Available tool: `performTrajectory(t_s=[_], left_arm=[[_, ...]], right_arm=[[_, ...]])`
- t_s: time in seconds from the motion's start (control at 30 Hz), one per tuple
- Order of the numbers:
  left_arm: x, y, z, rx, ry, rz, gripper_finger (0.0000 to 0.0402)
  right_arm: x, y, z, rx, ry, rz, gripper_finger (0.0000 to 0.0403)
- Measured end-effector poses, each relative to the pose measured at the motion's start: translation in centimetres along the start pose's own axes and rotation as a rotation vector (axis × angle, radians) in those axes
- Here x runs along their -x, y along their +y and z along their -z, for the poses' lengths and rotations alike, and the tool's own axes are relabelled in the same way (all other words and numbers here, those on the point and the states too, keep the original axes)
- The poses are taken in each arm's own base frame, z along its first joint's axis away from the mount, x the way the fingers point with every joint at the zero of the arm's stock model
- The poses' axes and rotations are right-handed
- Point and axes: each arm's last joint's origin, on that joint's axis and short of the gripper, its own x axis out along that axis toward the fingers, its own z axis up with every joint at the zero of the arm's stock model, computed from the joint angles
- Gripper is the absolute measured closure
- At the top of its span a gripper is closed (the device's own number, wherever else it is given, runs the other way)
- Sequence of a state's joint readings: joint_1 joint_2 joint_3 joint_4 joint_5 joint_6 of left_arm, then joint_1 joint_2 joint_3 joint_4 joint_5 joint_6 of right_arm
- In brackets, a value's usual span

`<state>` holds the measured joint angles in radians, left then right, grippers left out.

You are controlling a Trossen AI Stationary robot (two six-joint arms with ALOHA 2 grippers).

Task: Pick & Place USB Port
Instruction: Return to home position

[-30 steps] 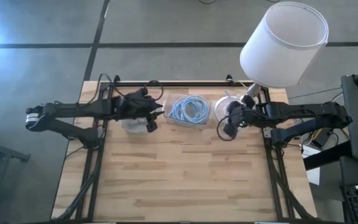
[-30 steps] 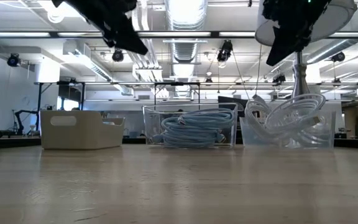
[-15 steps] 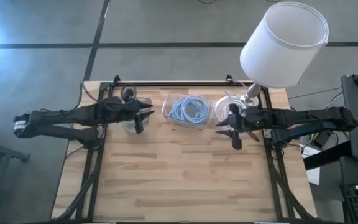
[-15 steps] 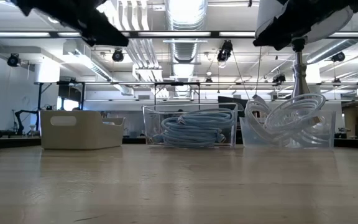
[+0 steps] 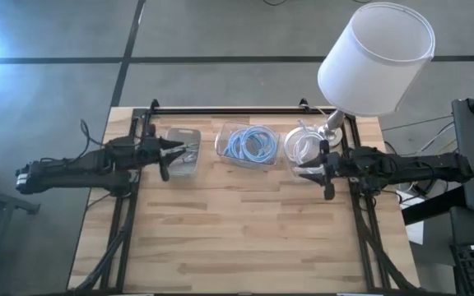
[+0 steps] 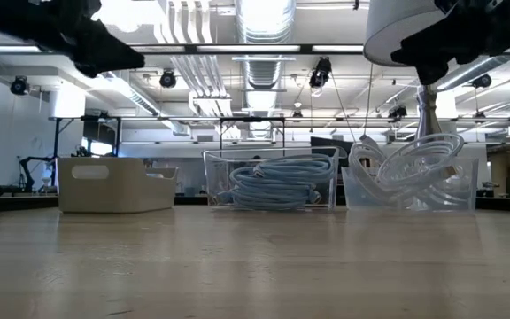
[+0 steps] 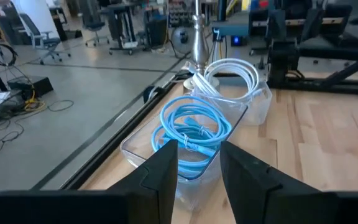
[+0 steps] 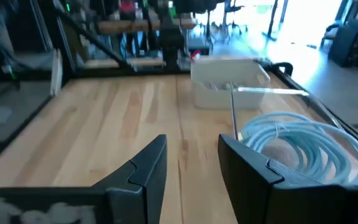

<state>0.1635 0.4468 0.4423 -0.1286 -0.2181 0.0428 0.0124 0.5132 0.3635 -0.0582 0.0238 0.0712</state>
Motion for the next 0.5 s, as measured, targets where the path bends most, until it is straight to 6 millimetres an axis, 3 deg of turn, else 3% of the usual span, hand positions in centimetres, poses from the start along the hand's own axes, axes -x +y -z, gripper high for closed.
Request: performTrajectory(t_s=[0.3, 0.5], left_arm=[[1.3, 0.0, 3.5, 0.047, -0.027, 0.029, 0.0277], [1.9, 0.0, 4.7, 0.02, -0.113, 0.06, 0.0277]], right_arm=[[1.3, -0.2, 3.0, -0.031, -0.121, -0.01, 0.0261], [2.1, -0.3, 3.6, -0.005, -0.198, -0.018, 0.026]])
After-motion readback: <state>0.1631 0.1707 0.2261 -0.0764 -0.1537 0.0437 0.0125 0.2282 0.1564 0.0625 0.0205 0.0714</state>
